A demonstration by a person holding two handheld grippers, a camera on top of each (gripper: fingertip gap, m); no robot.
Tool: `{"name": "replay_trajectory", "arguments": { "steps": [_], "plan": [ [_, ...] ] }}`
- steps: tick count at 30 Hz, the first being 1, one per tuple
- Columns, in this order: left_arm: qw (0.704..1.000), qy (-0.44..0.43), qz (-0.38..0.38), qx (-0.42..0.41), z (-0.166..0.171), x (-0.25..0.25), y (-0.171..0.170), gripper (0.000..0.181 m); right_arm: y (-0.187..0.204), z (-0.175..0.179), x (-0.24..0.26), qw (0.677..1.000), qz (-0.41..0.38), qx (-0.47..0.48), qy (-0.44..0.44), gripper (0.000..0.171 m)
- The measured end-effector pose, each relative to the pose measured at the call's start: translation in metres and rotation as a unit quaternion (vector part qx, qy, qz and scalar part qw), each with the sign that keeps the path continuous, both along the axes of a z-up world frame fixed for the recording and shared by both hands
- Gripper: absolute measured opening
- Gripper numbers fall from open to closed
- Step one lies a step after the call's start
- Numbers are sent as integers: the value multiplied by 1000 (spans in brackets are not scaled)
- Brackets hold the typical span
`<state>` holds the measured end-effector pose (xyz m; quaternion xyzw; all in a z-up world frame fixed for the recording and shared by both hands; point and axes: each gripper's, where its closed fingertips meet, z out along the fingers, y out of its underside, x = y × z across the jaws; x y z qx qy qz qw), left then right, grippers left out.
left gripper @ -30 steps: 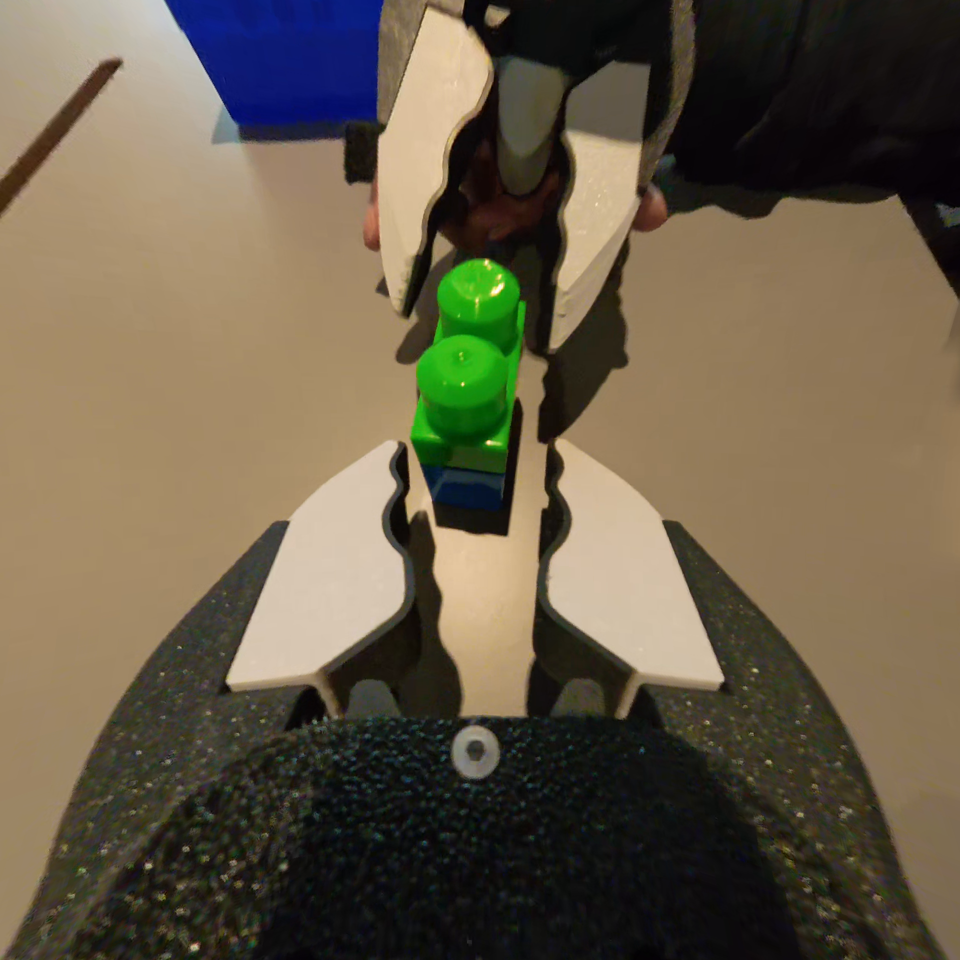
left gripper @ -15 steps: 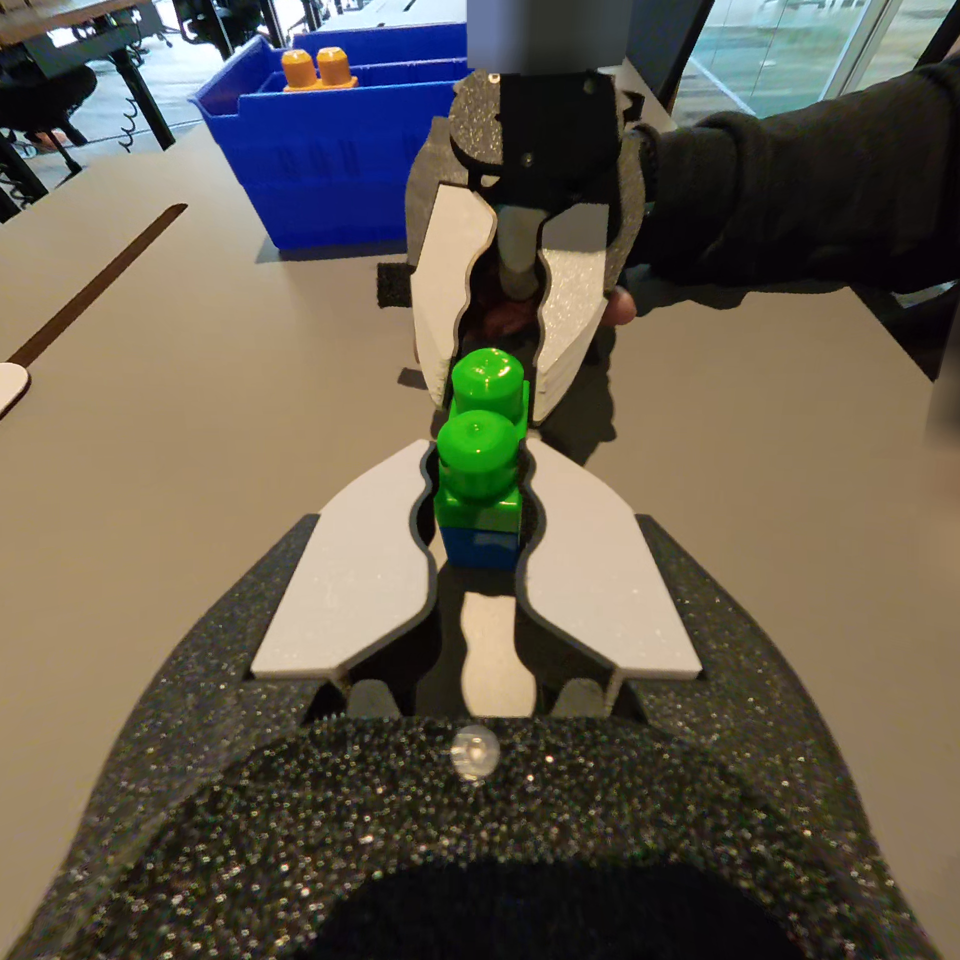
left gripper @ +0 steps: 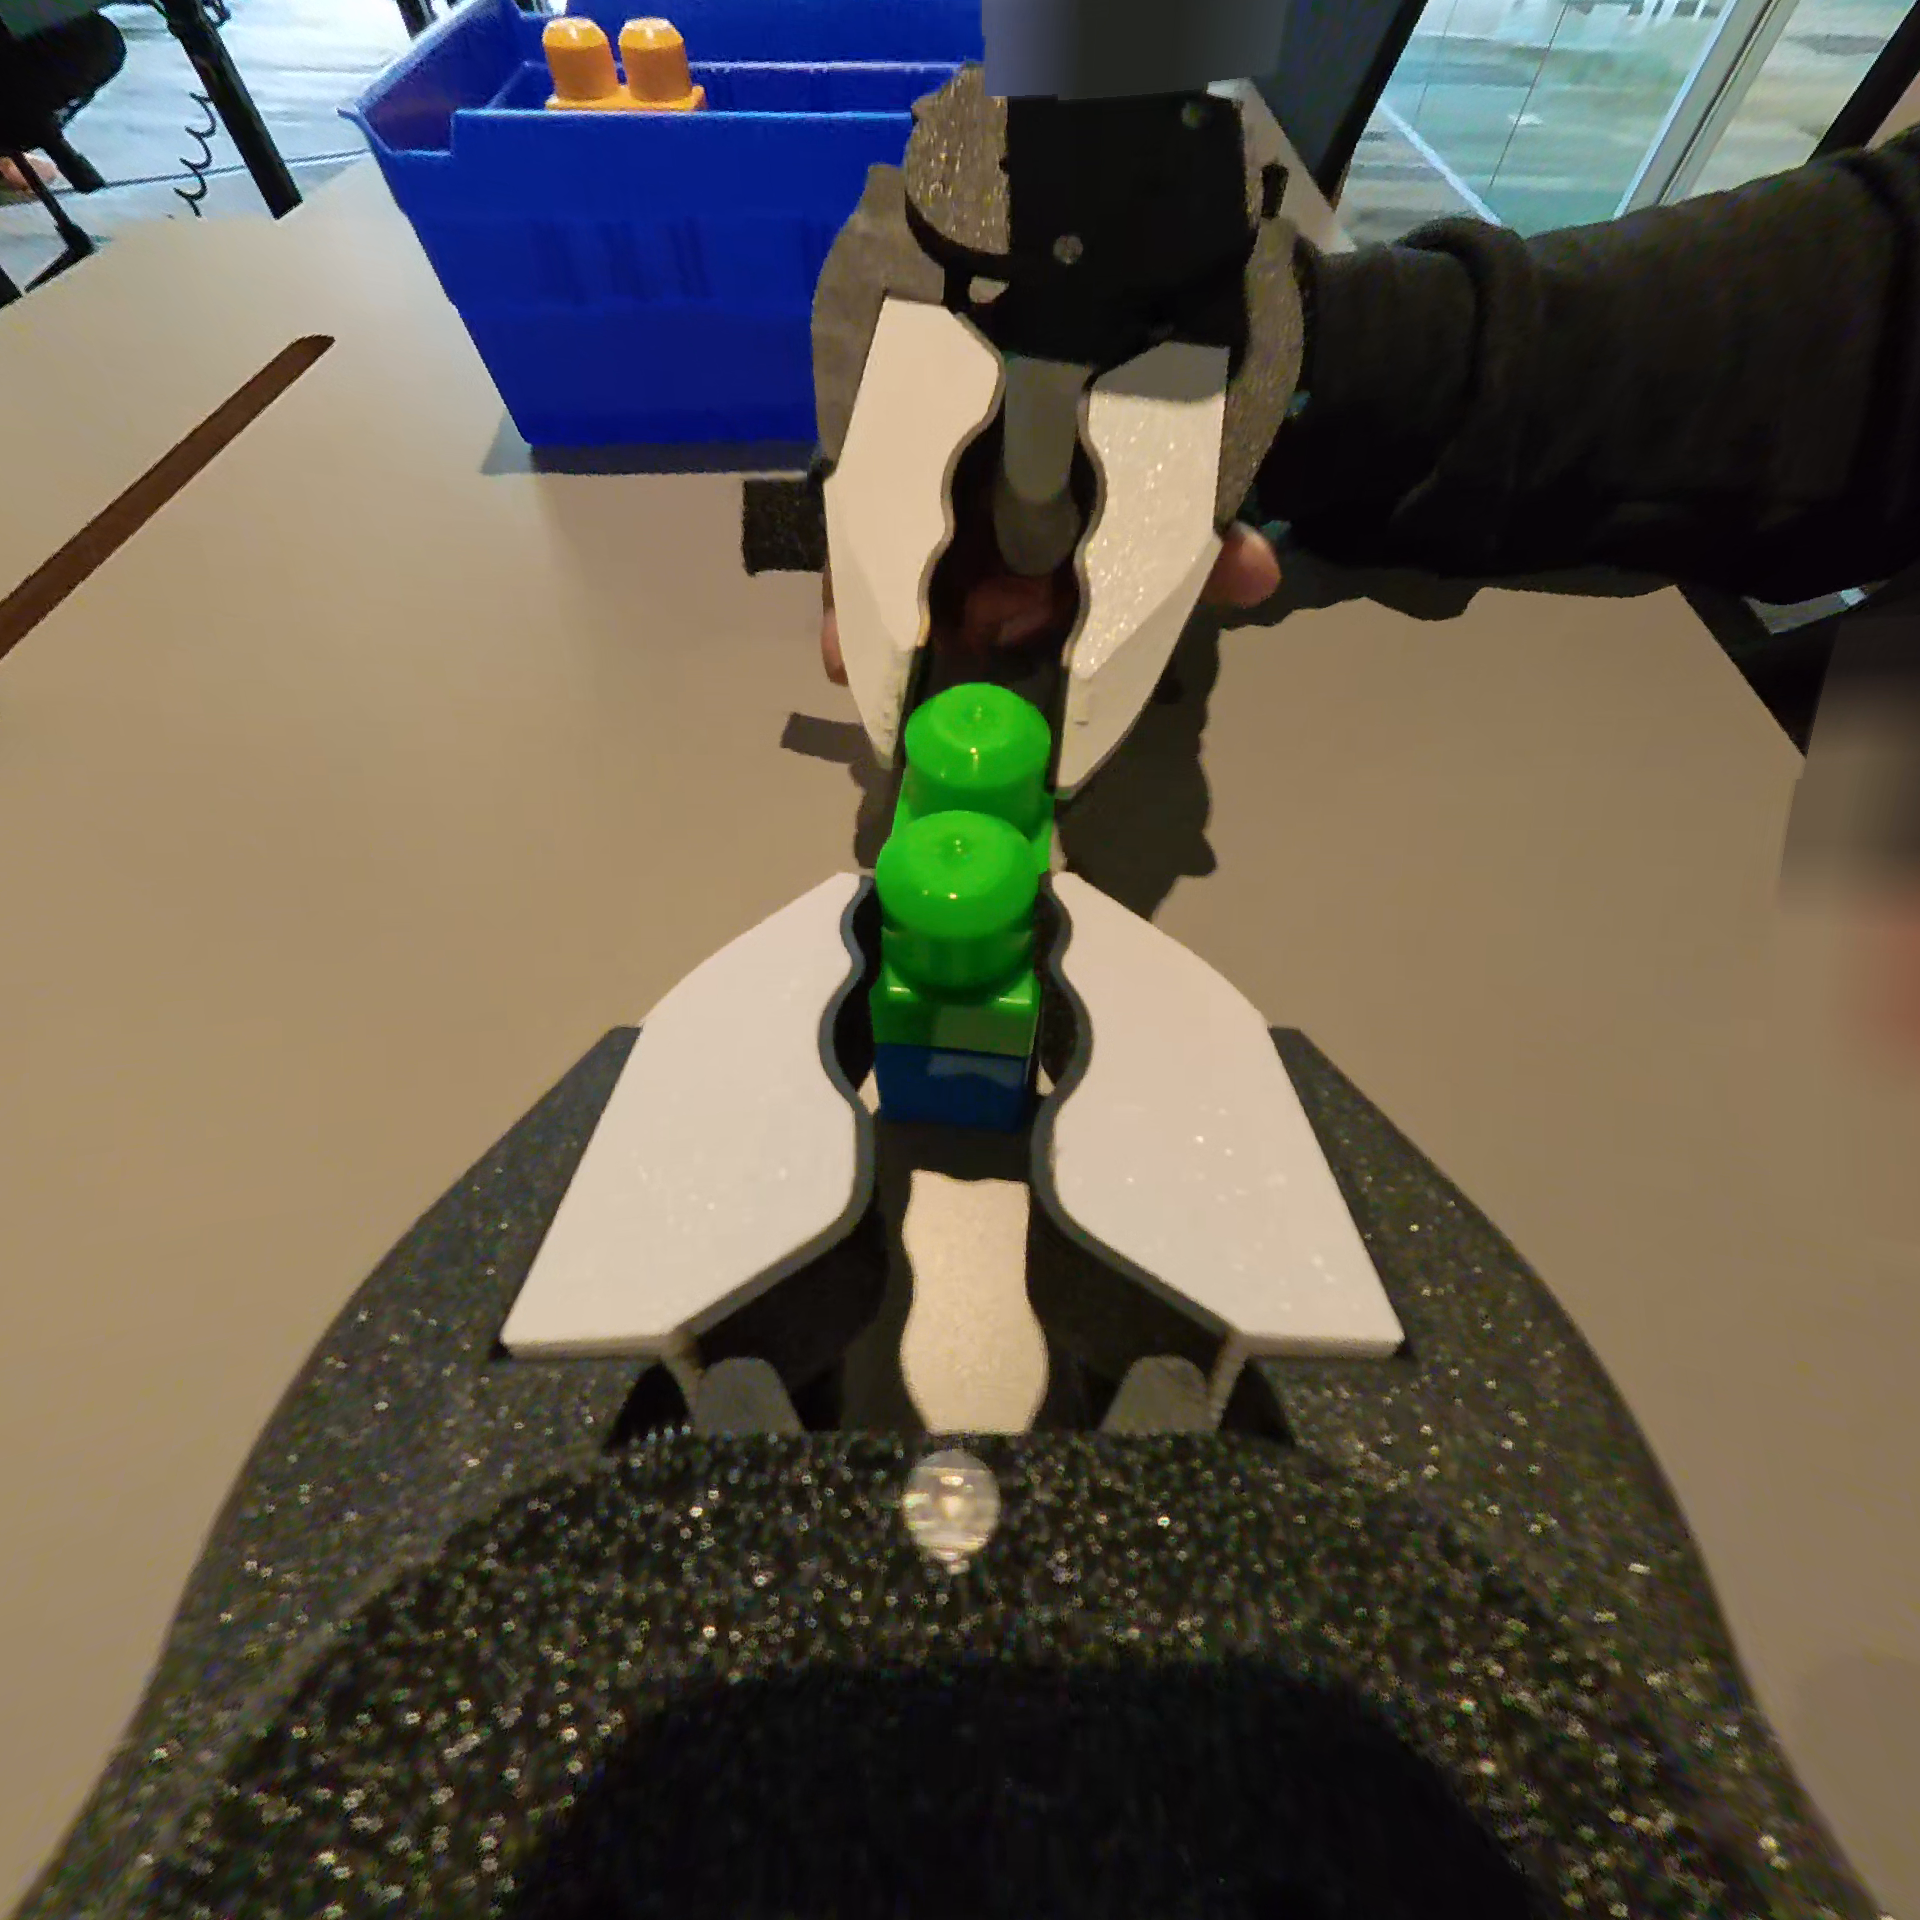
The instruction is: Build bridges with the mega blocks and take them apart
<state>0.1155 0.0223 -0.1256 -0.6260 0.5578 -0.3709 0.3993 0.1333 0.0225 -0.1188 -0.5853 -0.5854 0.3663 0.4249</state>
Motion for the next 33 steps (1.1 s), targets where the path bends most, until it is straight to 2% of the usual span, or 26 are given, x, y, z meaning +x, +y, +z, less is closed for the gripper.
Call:
{"name": "replay_trajectory", "arguments": {
  "steps": [14, 33],
  "plan": [
    [1000, 0, -5, -17, -2, 0, 0, 28, -1, -4, -1, 998, 2, -58, -3, 28],
    [1000, 4, -4, -21, -2, 0, 0, 28, 0, -5, -1, 997, -2, -74, -5, 29]
  ]
}}
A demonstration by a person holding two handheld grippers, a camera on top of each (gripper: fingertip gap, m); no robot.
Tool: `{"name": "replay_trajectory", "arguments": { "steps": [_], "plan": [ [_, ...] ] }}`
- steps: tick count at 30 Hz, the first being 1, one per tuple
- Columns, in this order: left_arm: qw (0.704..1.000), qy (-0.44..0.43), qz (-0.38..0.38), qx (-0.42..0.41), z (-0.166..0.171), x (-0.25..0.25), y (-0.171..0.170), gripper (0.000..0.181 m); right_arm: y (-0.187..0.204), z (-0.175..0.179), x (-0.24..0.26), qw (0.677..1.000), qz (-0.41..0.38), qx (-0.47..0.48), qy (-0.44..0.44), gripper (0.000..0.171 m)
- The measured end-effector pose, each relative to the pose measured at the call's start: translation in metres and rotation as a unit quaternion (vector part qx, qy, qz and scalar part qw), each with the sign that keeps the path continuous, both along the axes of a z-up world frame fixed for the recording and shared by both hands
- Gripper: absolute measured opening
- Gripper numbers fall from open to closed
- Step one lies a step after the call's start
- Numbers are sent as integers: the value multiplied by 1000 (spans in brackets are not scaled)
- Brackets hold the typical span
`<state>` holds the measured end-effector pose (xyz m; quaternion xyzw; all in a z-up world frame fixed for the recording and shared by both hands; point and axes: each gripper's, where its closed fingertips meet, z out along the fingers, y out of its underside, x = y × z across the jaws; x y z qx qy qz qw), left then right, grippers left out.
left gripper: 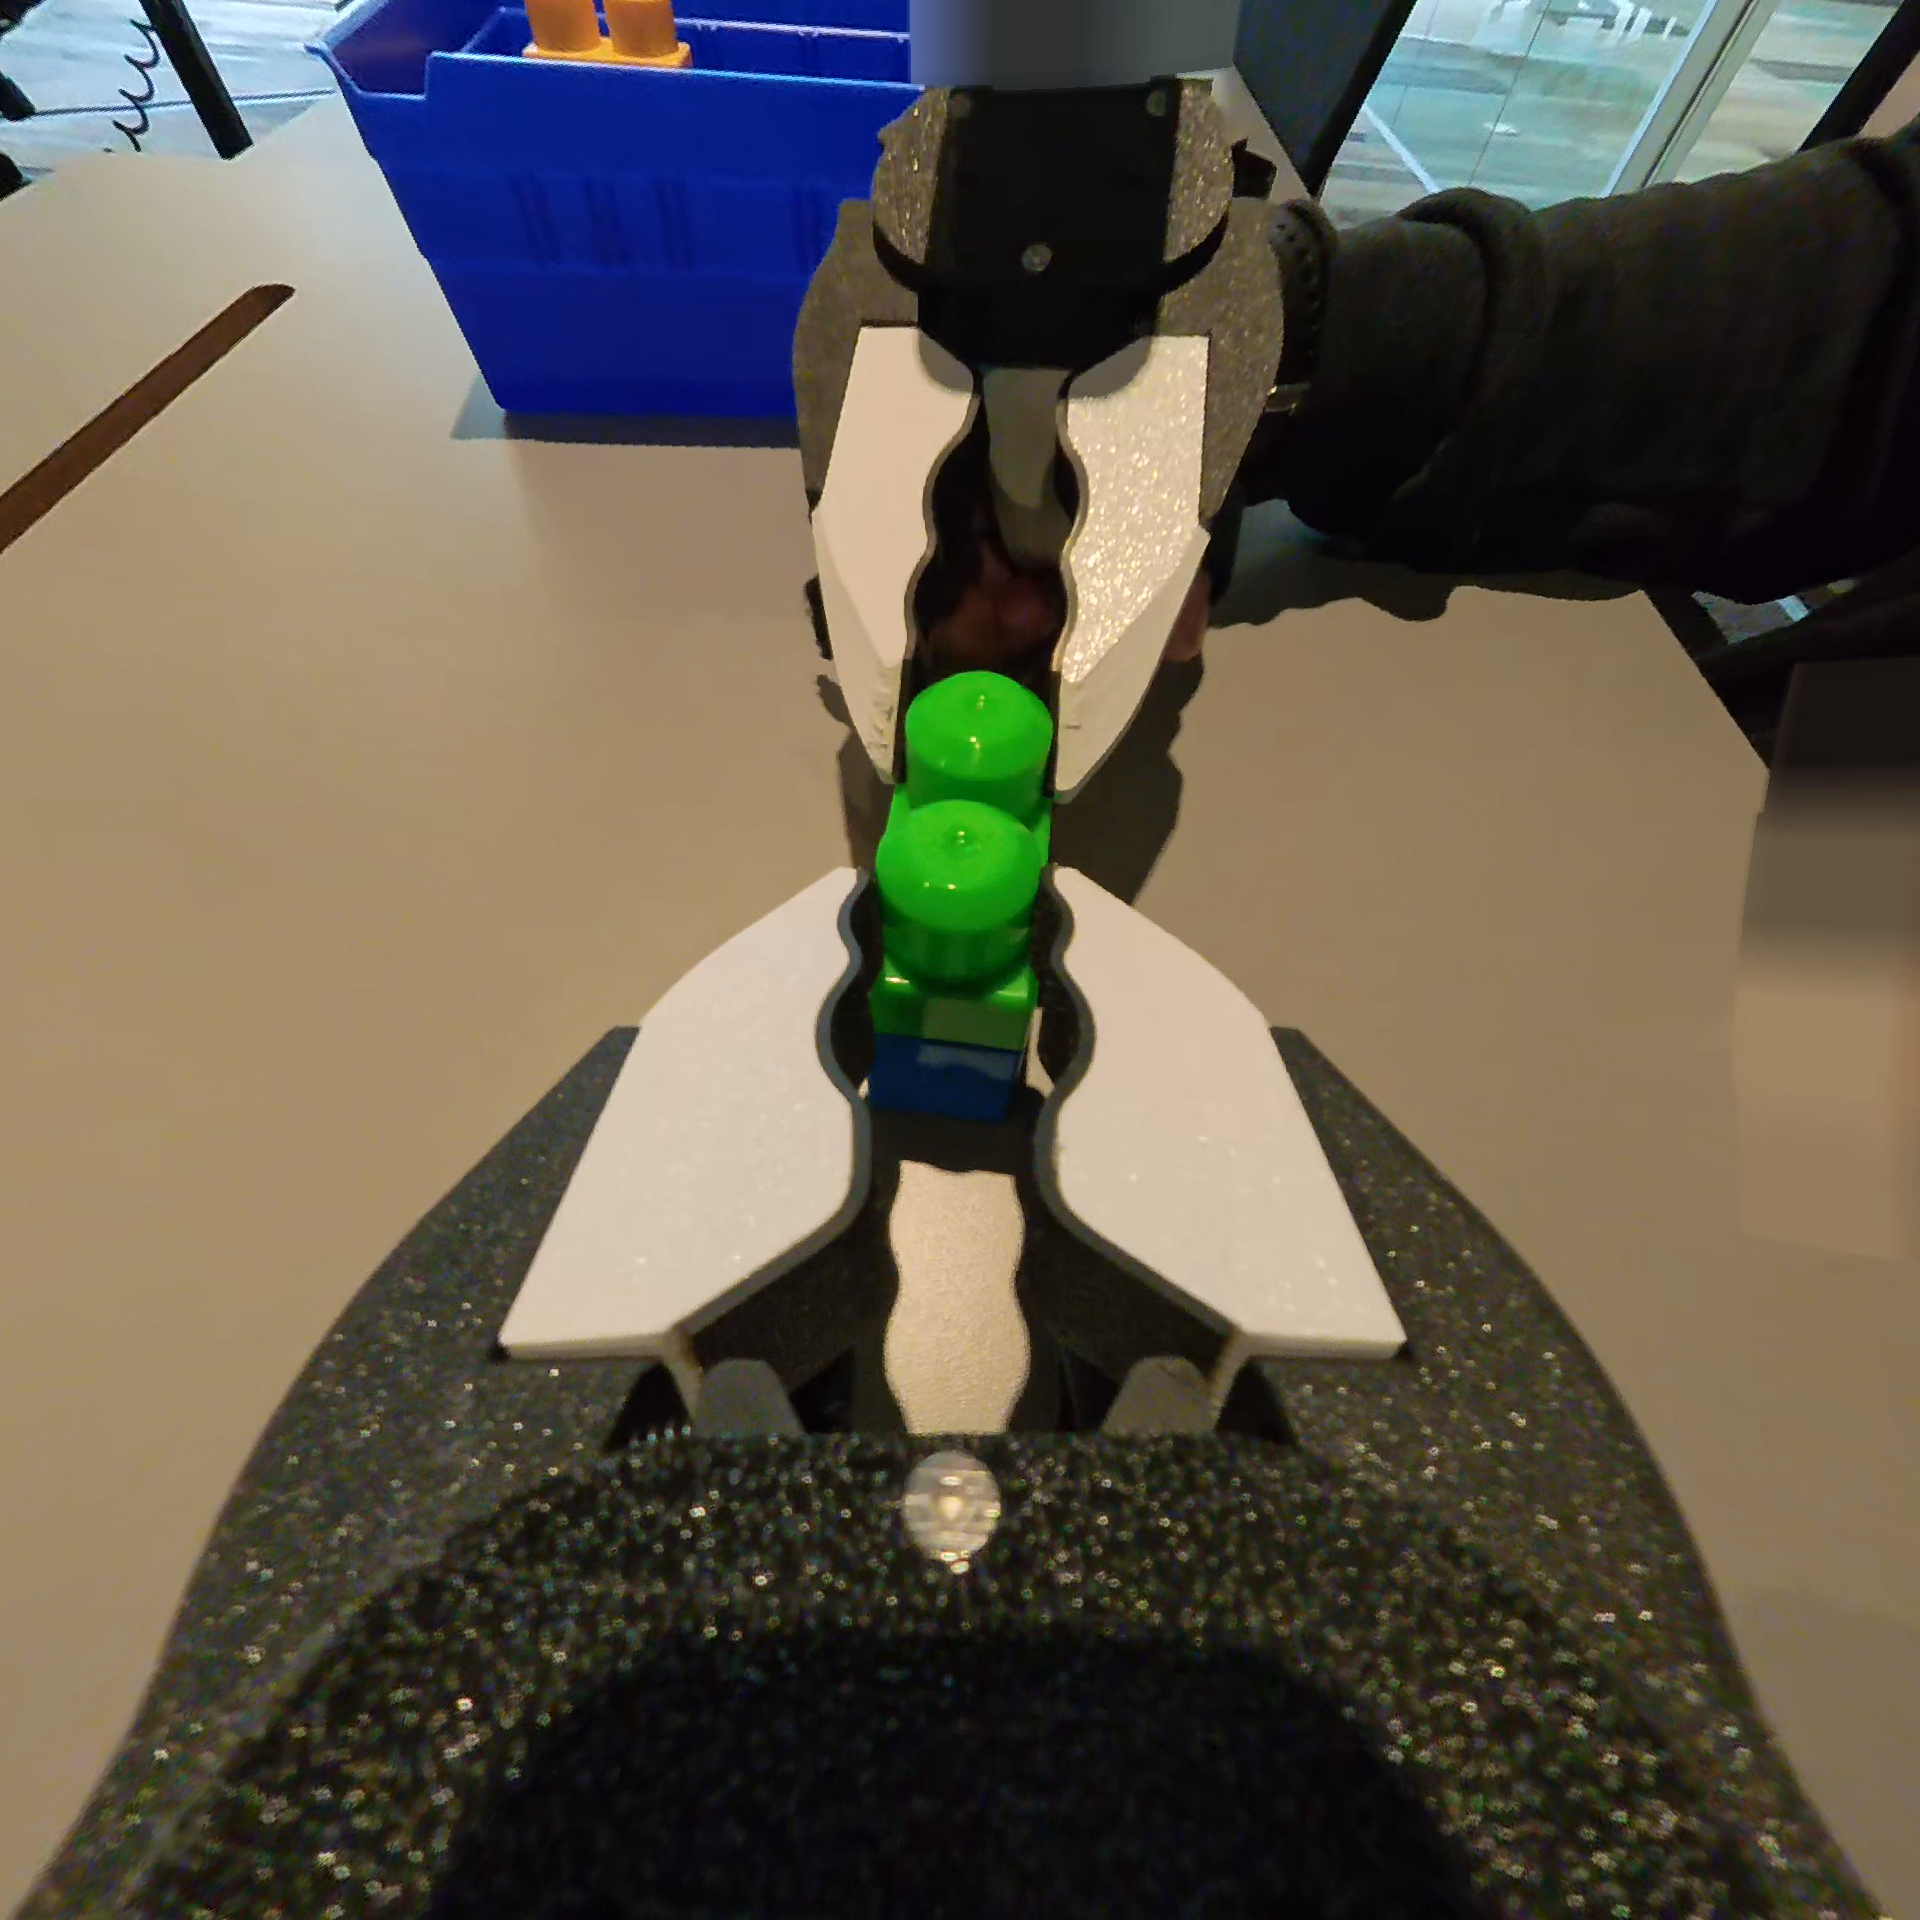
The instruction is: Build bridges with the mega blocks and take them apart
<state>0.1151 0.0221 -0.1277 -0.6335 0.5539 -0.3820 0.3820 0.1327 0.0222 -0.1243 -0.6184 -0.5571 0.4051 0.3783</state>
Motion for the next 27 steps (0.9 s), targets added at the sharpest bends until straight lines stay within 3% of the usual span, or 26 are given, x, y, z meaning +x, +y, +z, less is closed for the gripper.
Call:
{"name": "replay_trajectory", "arguments": {
  "steps": [21, 27],
  "plan": [
    [1000, -16, 11, -7, 1, 5, -3, 28, -6, 2, 7, 999, 24, 29, 8, 33],
    [1000, -13, 12, -4, 0, 6, -3, 31, -1, -7, 4, 999, 8, 36, -19, 57]
  ]
}}
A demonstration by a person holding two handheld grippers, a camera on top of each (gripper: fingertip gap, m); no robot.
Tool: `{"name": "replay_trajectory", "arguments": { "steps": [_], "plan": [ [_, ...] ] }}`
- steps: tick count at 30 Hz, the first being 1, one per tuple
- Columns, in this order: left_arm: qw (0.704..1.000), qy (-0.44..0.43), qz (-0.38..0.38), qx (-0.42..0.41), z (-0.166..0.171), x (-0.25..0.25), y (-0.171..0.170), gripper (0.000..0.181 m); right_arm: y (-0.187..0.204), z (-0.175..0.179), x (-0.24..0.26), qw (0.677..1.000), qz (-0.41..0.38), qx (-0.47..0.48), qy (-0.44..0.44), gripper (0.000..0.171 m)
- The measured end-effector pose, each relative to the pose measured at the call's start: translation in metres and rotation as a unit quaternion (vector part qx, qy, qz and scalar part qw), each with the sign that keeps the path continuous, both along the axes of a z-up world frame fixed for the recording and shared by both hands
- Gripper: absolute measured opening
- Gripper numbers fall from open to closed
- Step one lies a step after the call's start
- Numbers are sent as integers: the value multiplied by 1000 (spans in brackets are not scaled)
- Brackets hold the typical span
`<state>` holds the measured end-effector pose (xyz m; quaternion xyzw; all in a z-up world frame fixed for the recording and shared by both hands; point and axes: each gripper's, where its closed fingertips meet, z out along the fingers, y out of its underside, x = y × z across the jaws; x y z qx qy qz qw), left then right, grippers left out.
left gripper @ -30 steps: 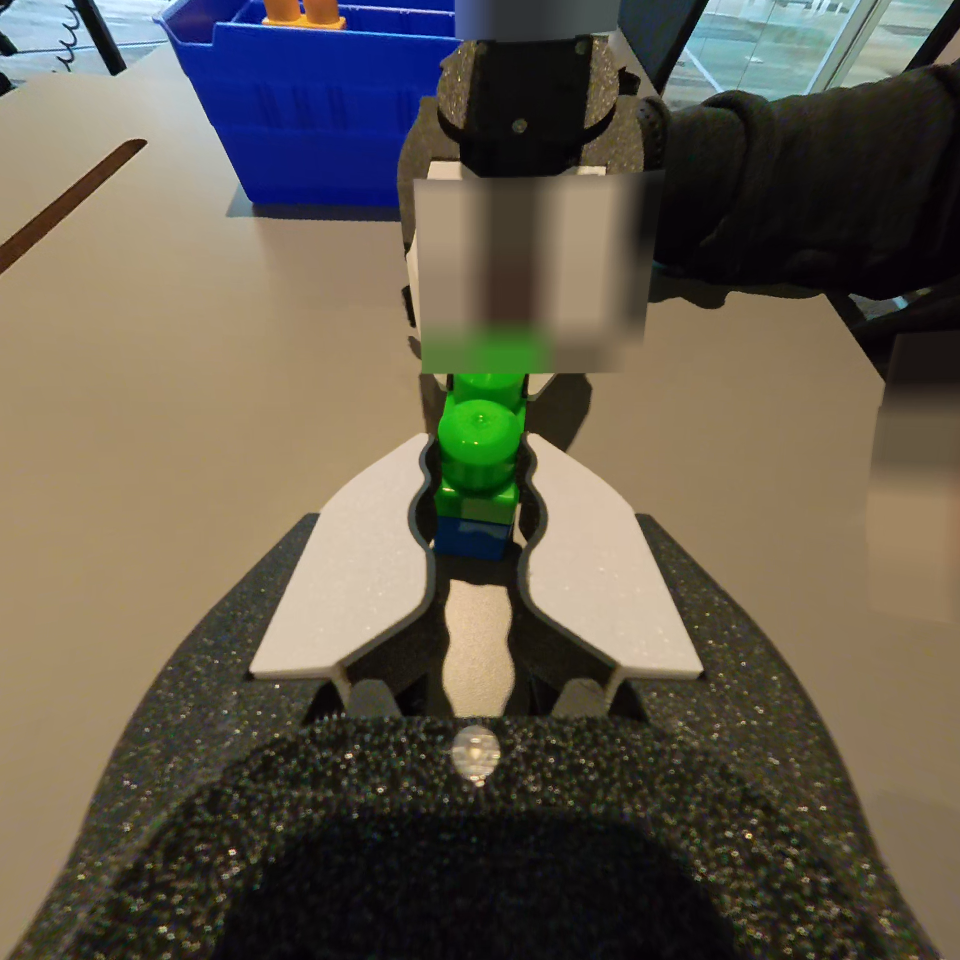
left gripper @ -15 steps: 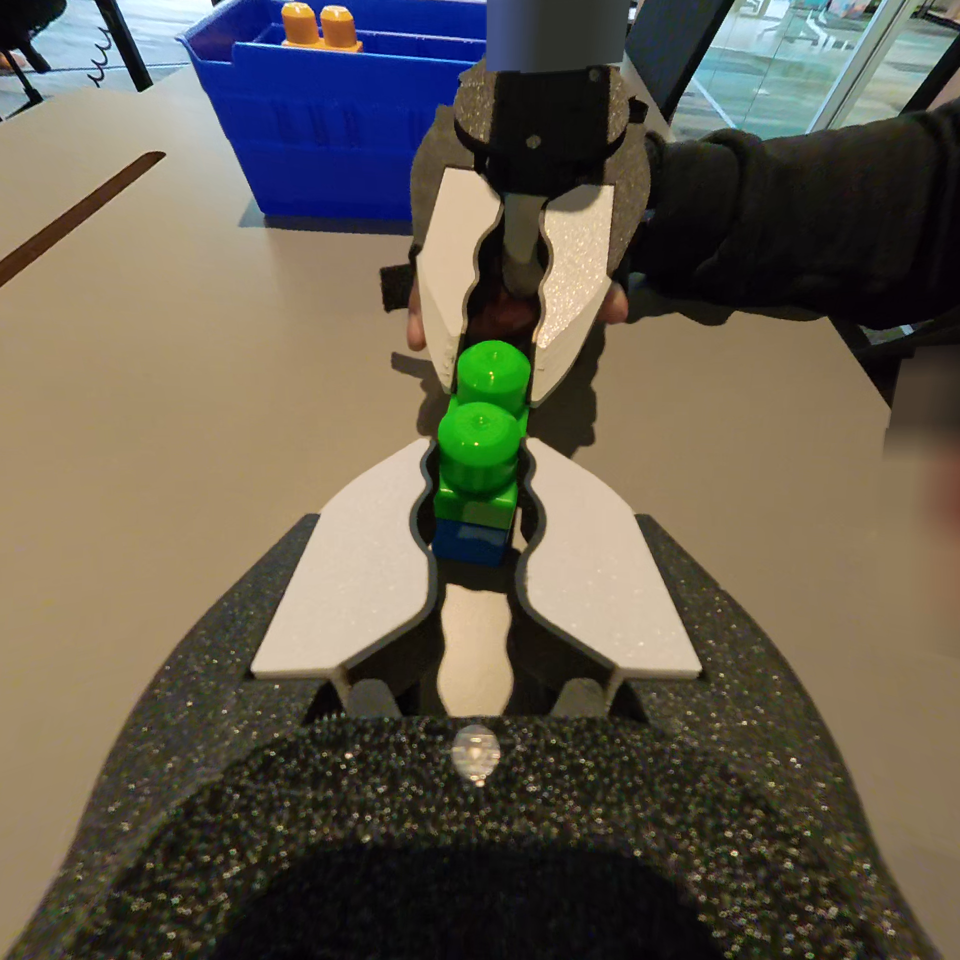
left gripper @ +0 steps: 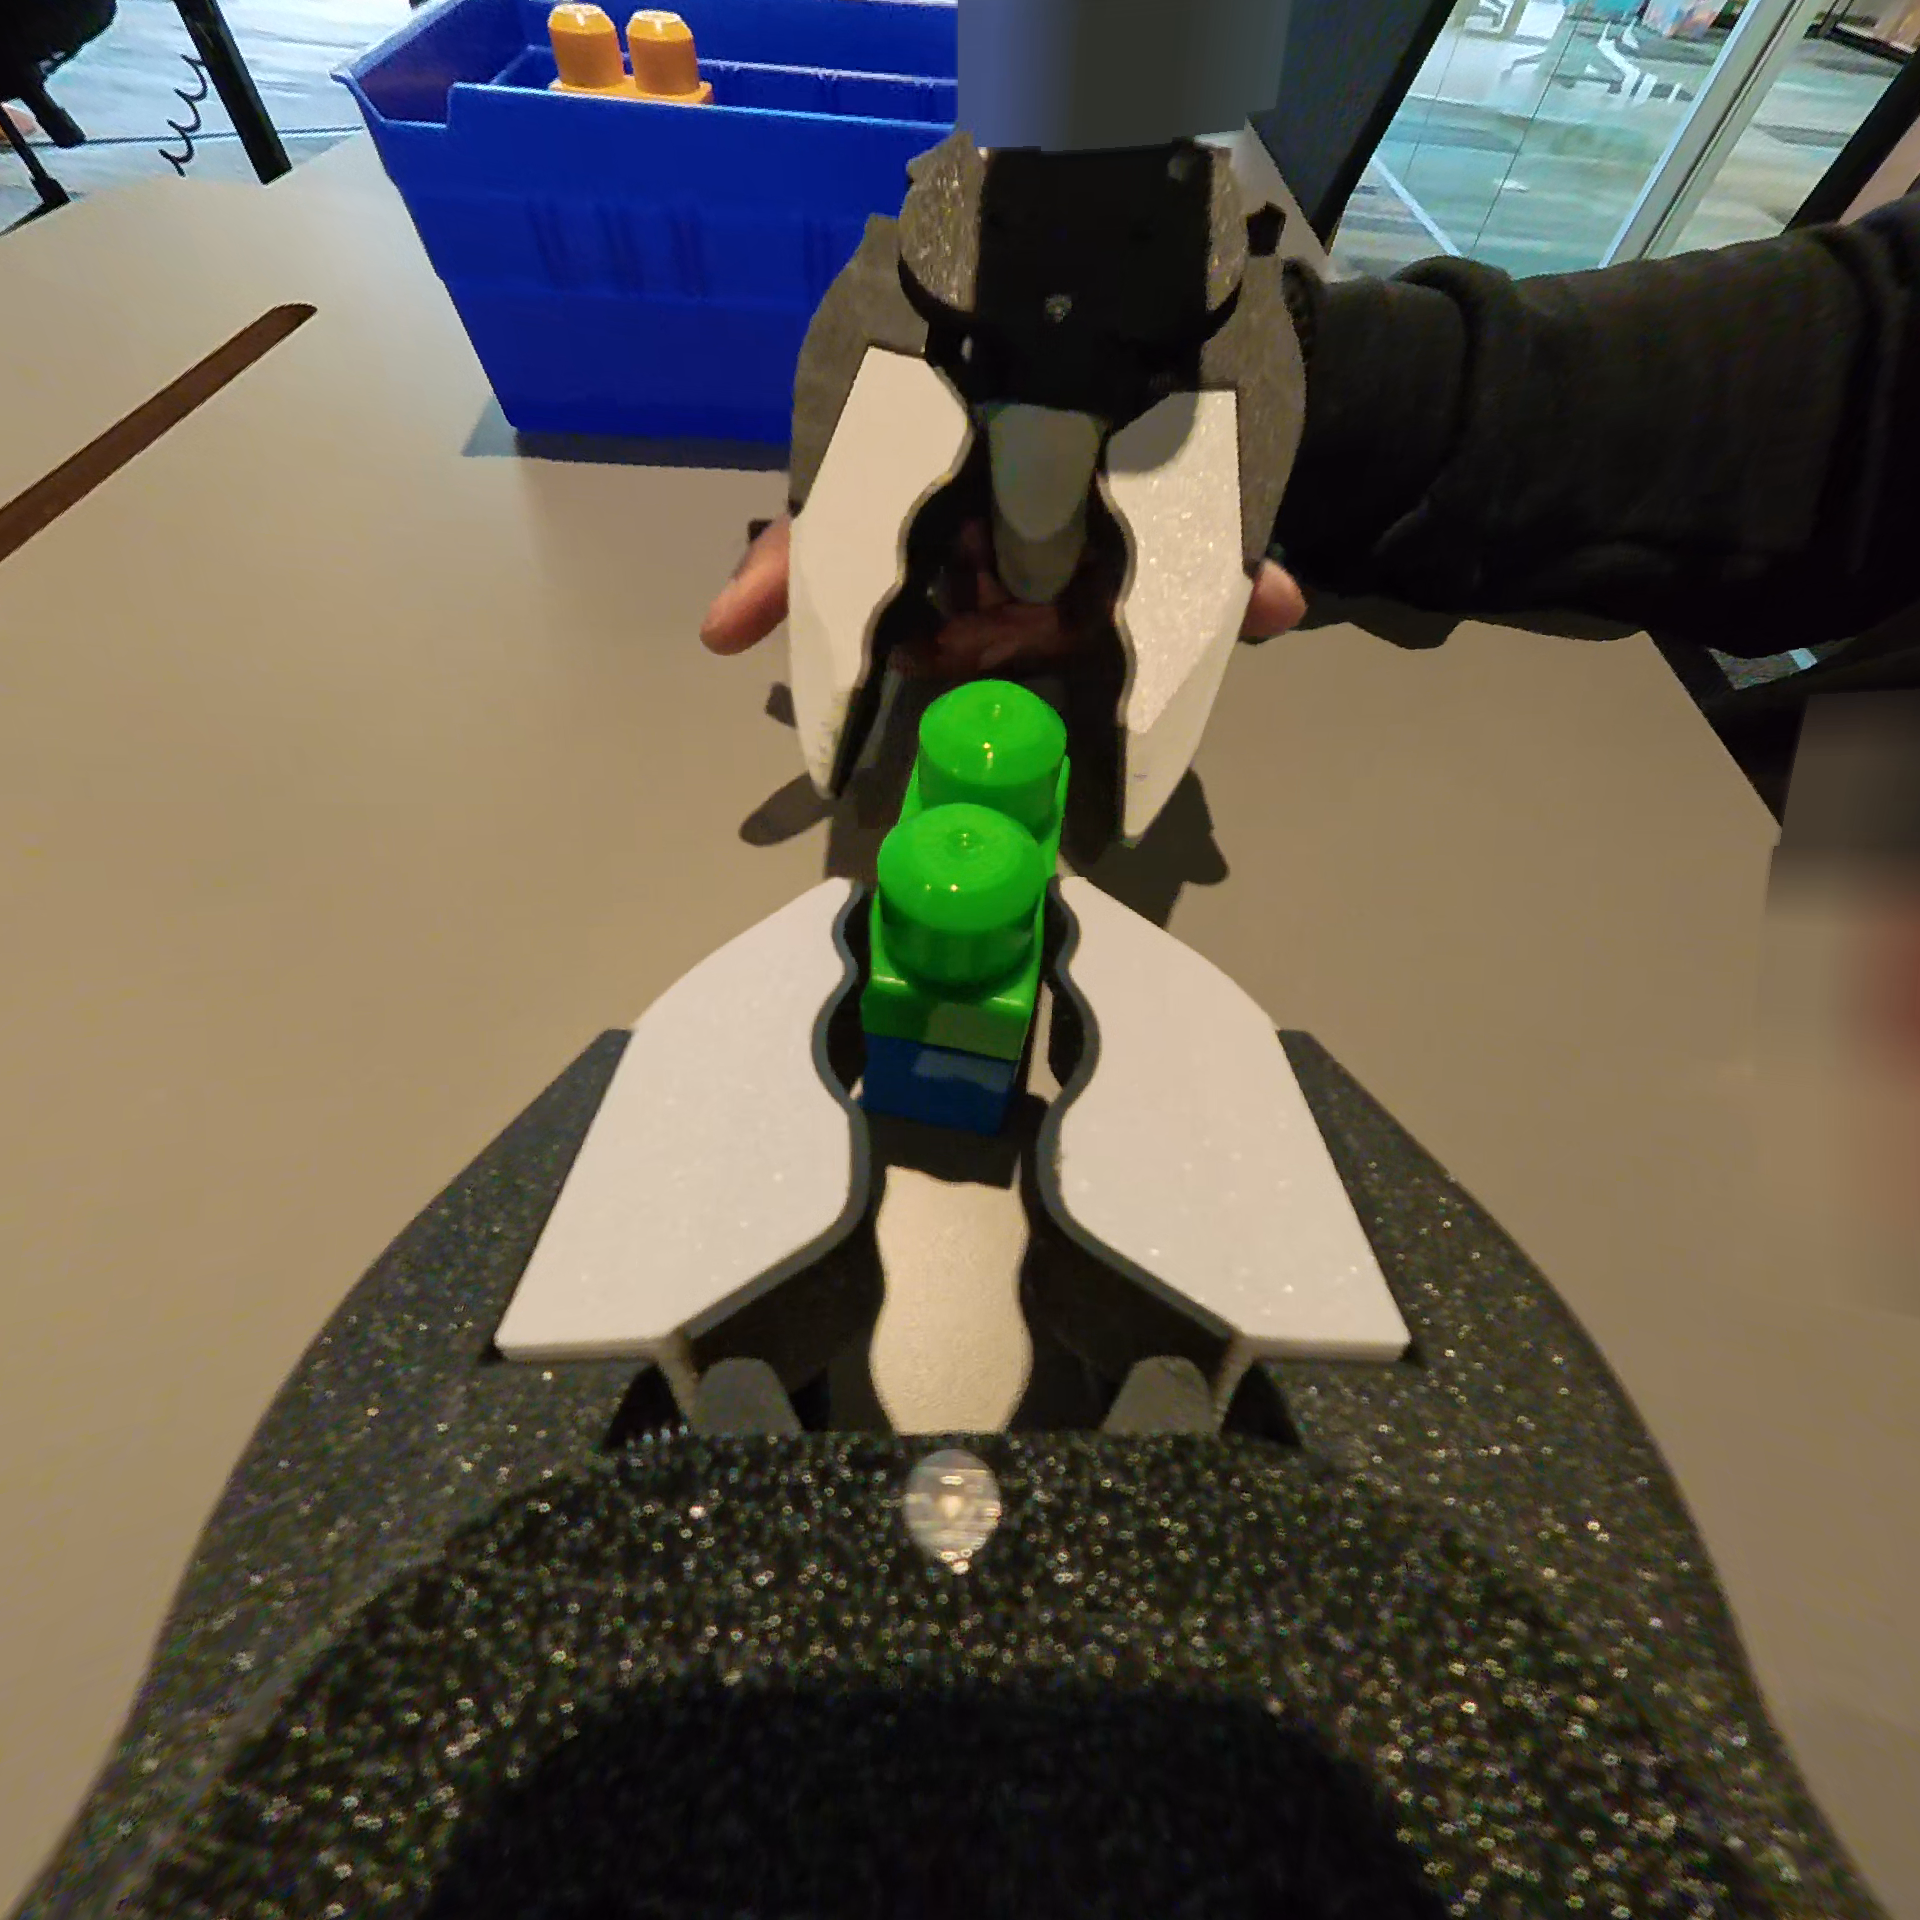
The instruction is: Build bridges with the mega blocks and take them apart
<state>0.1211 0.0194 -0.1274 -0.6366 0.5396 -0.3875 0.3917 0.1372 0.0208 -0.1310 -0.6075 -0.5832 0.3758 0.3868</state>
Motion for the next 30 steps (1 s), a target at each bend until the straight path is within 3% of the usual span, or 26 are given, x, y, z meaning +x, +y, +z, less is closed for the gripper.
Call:
{"name": "replay_trajectory", "arguments": {
  "steps": [3, 5, 6, 11, 14, 17, 20, 22, 26, 30],
  "plan": [
    [1000, 19, 2, 2, -6, 2, 0, 41, 1, -12, -4, 999, -10, 22, -45, 54],
    [1000, 27, 3, 9, -8, 3, 0, 50, 3, -18, -5, 997, -22, 38, -68, 38],
    [1000, 22, 6, 12, -6, 4, 1, 56, 5, -18, -6, 996, -30, 42, -70, 37],
    [995, -87, 32, 25, 32, -2, 10, 80, 11, -5, -8, 995, -52, 69, -53, 37],
    [982, -178, 54, 30, 65, -17, 17, 80, 18, 42, -5, 989, -93, 112, 9, 37],
    [972, -218, 82, 22, 78, -31, 26, 75, 25, 117, 21, 966, -161, 181, 90, 36],
    [973, -208, 101, 20, 73, -36, 33, 72, 38, 194, 88, 920, -267, 229, 172, 37],
    [976, -191, 107, 18, 67, -34, 35, 71, 51, 221, 149, 890, -338, 235, 196, 37],
    [982, -156, 102, 17, 55, -26, 34, 70, 98, 190, 265, 861, -455, 160, 163, 37],
    [988, -127, 91, 11, 44, -18, 31, 68, 134, 119, 318, 856, -499, 85, 105, 37]
  ]
}}
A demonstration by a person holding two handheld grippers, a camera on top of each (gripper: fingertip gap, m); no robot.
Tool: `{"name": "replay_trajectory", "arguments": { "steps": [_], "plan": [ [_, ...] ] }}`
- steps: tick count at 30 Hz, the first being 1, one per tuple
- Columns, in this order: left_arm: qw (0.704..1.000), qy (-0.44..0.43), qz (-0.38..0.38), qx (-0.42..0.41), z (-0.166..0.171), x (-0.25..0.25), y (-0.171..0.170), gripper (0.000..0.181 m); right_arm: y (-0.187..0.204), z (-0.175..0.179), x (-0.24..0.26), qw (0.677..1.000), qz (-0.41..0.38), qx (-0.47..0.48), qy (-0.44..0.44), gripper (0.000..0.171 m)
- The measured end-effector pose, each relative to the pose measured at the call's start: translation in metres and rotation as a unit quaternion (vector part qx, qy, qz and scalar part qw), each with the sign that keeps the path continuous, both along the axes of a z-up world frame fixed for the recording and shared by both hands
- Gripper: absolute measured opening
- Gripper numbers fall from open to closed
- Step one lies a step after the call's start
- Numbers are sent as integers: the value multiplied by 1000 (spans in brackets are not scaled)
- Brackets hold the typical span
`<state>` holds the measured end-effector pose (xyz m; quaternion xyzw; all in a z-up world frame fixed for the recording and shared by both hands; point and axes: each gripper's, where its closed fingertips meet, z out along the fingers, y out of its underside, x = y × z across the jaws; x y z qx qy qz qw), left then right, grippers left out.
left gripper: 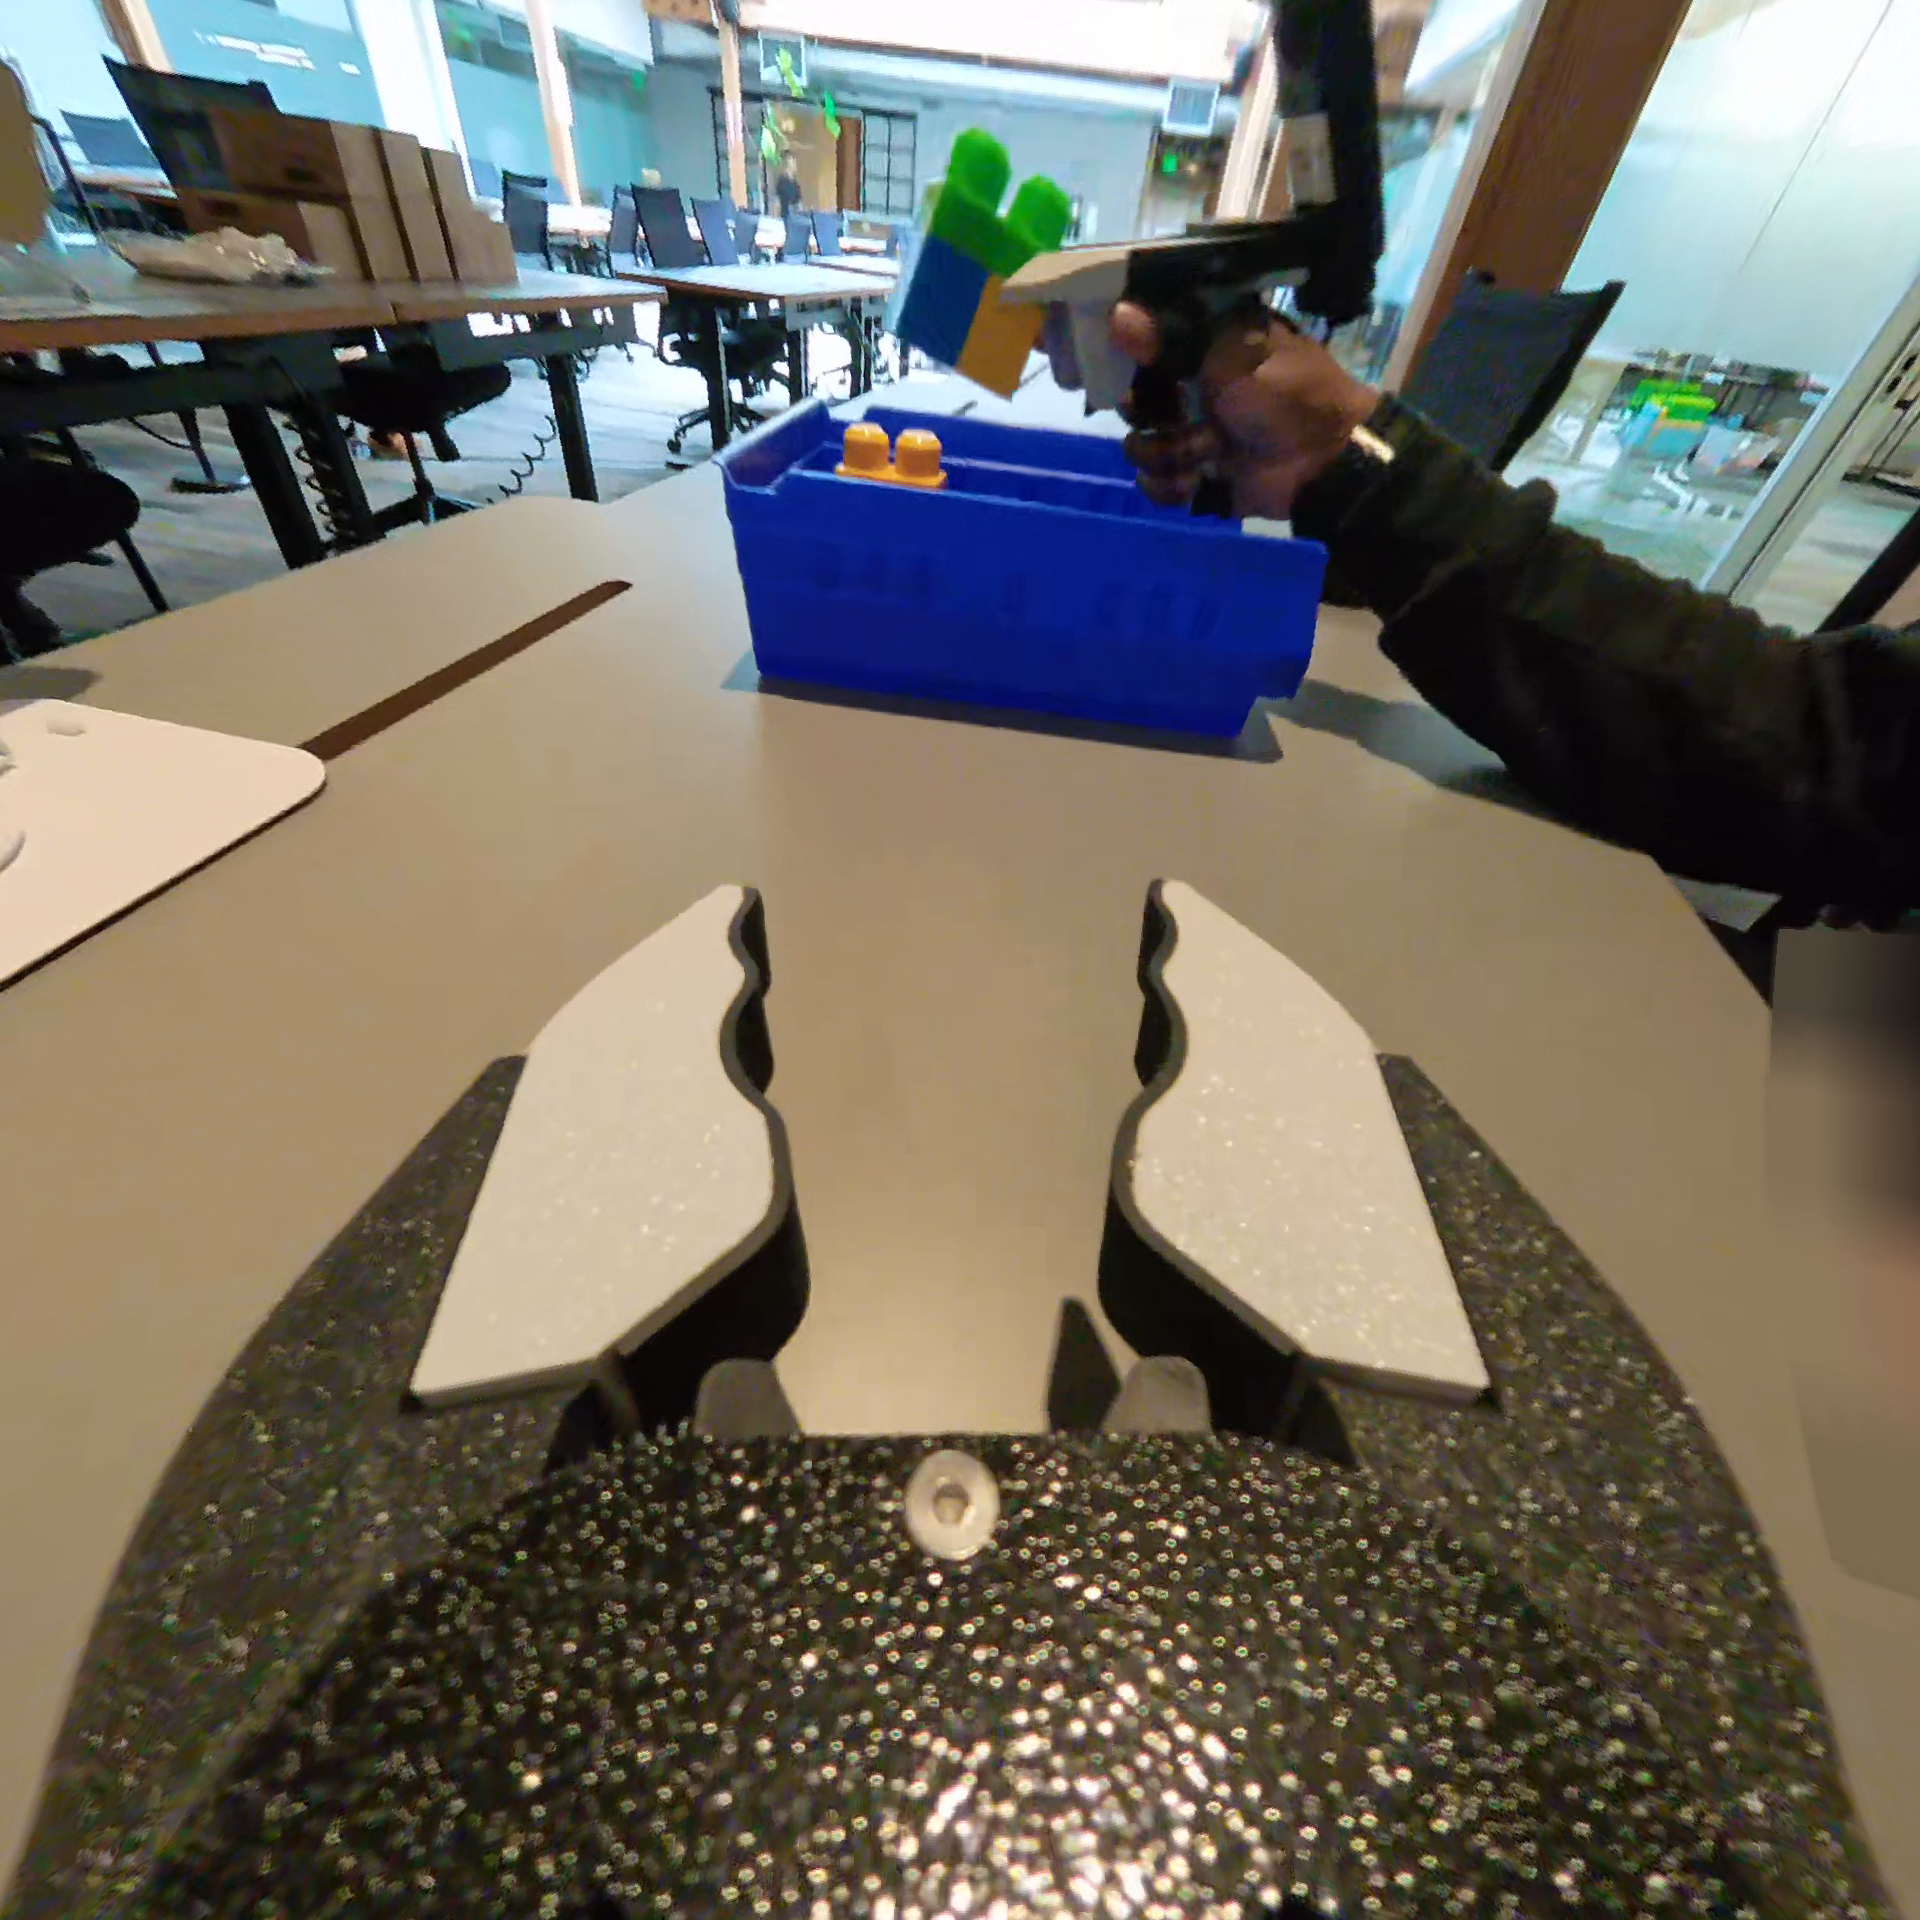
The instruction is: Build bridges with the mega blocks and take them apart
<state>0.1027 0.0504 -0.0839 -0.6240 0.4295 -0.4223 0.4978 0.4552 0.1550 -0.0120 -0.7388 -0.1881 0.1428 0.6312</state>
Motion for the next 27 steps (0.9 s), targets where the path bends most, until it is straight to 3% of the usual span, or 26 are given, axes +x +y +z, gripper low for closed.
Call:
{"name": "replay_trajectory", "arguments": {
  "steps": [5, 13, 23, 27],
  "plan": [
    [1000, 16, -4, 1, -4, 1, -2, 64, 18, -33, 2, 998, -22, -50, -23, 37],
    [1000, 6, -3, 8, 3, -2, -3, 61, 38, -117, 11, 974, -70, -179, -118, 37],
    [1000, 12, -6, 7, 0, 0, -3, 61, 37, -136, 15, 961, -88, -211, -158, 38],
    [1000, 11, -7, 7, 0, 0, -3, 61, 37, -128, 14, 963, -93, -191, -168, 48]
  ]
}}
